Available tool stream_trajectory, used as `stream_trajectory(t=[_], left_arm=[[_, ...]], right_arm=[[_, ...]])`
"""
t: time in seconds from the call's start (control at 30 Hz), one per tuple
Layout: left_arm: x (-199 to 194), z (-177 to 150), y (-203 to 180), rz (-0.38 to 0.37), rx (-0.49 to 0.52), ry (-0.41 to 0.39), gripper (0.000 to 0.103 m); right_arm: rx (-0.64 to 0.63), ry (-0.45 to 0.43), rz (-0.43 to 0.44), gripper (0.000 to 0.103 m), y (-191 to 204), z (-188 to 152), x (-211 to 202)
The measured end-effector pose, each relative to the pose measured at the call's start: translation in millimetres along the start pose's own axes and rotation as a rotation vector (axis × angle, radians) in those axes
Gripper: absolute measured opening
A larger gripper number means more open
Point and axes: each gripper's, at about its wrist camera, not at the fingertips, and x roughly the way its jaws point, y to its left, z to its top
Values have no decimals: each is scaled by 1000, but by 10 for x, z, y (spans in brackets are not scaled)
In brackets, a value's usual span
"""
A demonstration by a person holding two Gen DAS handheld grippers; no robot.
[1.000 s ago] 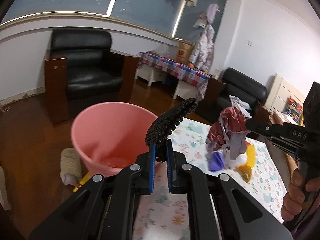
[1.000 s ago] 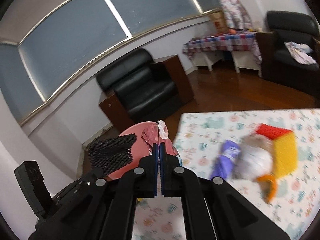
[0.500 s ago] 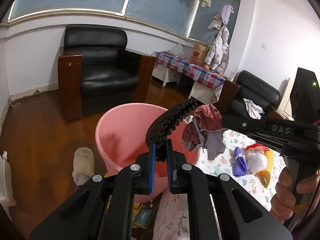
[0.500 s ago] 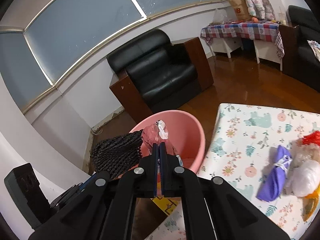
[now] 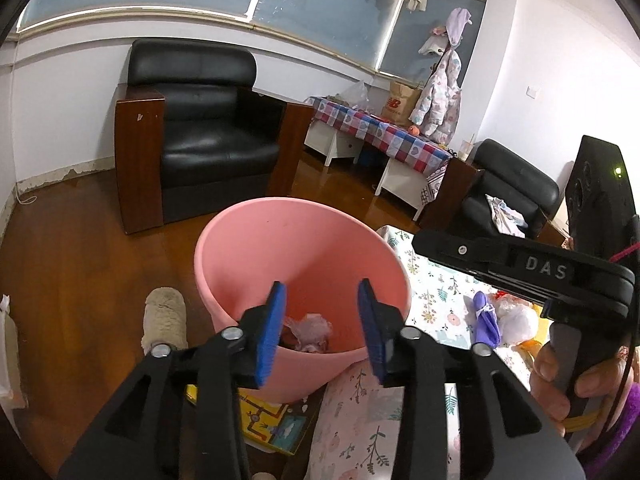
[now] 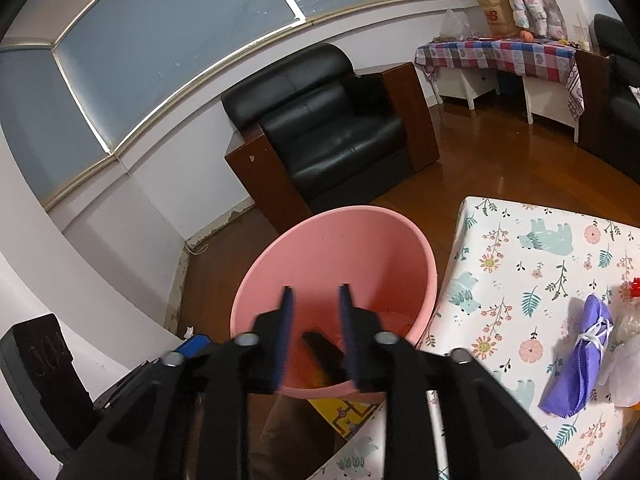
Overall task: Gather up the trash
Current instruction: 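Open both grippers over the pink bin to drop the pad and paper, then move both open grippers back to the remaining trash on the table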
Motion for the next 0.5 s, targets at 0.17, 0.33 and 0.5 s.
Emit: stream_trajectory(t=[0.17, 0.33, 0.5], left_arm=[[-11, 3, -25, -3, 4, -1, 48], [-36, -8, -115, -3, 18, -2, 48], [-68, -22, -232, 0, 34, 4, 48]], right_arm=[[-15, -19, -2, 47, 4, -44, -135], [-24, -33, -14, 56, -34, -145, -337], [-39, -53, -48, 63, -95, -300, -574]])
